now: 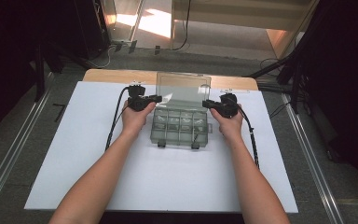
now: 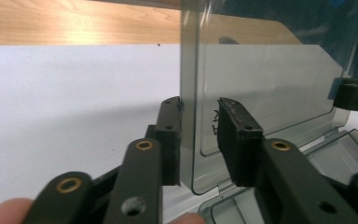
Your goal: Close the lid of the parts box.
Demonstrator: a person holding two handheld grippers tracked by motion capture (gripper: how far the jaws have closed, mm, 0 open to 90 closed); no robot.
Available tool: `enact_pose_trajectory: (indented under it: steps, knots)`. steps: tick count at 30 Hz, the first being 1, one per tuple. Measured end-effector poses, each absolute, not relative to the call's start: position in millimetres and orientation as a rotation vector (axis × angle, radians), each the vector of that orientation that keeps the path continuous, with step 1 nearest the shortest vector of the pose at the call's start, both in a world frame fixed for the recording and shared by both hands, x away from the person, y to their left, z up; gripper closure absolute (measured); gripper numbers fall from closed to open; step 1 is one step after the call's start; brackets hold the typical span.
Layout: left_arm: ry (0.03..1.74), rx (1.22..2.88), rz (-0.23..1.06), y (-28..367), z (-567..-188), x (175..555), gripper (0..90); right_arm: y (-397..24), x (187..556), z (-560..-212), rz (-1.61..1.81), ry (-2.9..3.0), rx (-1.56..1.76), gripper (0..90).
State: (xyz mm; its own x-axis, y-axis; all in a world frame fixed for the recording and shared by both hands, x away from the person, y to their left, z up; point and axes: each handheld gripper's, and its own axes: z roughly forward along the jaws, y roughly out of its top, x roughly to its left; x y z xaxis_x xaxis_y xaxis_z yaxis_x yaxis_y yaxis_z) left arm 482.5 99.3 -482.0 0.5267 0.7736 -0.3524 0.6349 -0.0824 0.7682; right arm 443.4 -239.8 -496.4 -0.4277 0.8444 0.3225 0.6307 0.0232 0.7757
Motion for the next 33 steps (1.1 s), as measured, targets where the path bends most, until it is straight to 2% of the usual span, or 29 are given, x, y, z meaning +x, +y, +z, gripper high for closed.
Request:
enact_pose_trajectory:
  steps: [10, 12, 13, 16, 19, 25, 28, 33]
  knots:
    - [1.116, 1.795, 0.23, 103.5, -480.4, 475.9, 78.2, -240.9, 436.7, -493.9, 1.307, 2.056, 1.486, 82.6]
    - [1.11, 1.796, 0.26, 103.8, -480.3, 473.9, 79.6, -241.8, 437.1, -495.0, 1.32, 2.055, 1.494, 82.0]
    - [1.107, 1.796, 0.27, 103.9, -480.1, 473.2, 83.1, -241.7, 437.3, -494.9, 1.32, 2.053, 1.495, 81.6]
    - [1.091, 1.807, 0.293, 103.7, -479.8, 471.5, 83.9, -242.3, 437.5, -492.7, 1.331, 2.043, 1.494, 79.5]
    - [1.064, 1.815, 0.324, 103.6, -479.2, 469.2, 84.5, -243.0, 438.6, -488.4, 1.339, 2.027, 1.495, 82.7]
    - [1.096, 1.793, 0.294, 106.3, -481.8, 471.2, 83.9, -238.2, 433.7, -486.3, 1.293, 2.025, 1.456, 85.0]
    - [1.118, 1.759, 0.283, 105.7, -475.7, 475.9, 74.5, -236.5, 431.3, -485.9, 1.282, 2.02, 1.428, 85.2]
    - [1.105, 1.713, 0.295, 107.3, -455.0, 484.8, 74.5, -237.5, 429.9, -488.7, 1.307, 2.008, 1.408, 85.1]
